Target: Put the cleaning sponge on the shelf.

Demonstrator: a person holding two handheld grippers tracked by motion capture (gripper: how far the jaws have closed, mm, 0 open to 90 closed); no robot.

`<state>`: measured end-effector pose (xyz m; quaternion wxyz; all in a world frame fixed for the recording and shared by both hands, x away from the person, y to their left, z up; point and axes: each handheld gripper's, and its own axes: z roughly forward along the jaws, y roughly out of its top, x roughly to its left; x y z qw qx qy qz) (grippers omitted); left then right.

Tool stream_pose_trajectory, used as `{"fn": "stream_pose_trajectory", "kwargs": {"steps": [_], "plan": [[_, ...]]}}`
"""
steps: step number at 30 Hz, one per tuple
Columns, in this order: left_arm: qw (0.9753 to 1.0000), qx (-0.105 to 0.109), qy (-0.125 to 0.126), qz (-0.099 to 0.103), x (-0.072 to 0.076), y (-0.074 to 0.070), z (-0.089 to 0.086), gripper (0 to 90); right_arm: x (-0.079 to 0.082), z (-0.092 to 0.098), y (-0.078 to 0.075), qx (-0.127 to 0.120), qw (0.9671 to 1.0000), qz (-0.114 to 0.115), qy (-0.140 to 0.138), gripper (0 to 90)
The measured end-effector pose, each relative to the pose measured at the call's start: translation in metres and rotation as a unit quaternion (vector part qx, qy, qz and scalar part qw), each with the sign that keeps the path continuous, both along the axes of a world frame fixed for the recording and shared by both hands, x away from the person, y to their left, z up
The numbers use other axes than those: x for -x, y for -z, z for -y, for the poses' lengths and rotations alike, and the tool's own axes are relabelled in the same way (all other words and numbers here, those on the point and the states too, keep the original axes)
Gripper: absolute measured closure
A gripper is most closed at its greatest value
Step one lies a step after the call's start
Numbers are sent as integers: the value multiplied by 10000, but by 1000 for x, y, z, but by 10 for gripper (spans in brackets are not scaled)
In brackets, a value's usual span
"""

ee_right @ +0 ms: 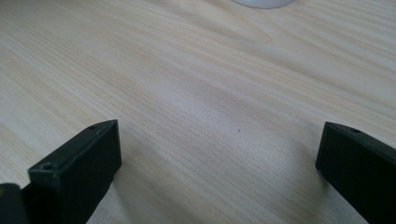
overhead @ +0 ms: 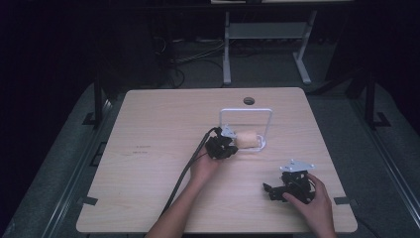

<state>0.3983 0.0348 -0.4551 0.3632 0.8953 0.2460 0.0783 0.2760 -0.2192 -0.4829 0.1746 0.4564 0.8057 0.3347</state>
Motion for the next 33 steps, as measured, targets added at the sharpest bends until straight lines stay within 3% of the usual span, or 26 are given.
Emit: {"fn": "stream_pose_trajectory", "kwargs": {"steps": [6,13,14,15,21,33], "plan": [[9999,51,75,-117,5,-6,-9,864,0,0,0,3,10000,3,-4,0],[9999,-47,83,-70,13,-11,-16,593,0,0,0,2,10000,5,-10,0],[9999,-37,84,-94,14,-12,-19,593,0,0,0,0,10000,7,-8,0],[9999,-25,57,-91,17,-14,-23,514,0,0,0,0,10000,7,-8,0],[10000,-33,-11,-48,26,-18,-39,325,0,0,0,3,10000,5,-6,0],[10000,49,-62,-10,44,-23,-79,232,0,0,0,-2,10000,2,-14,0]]}}
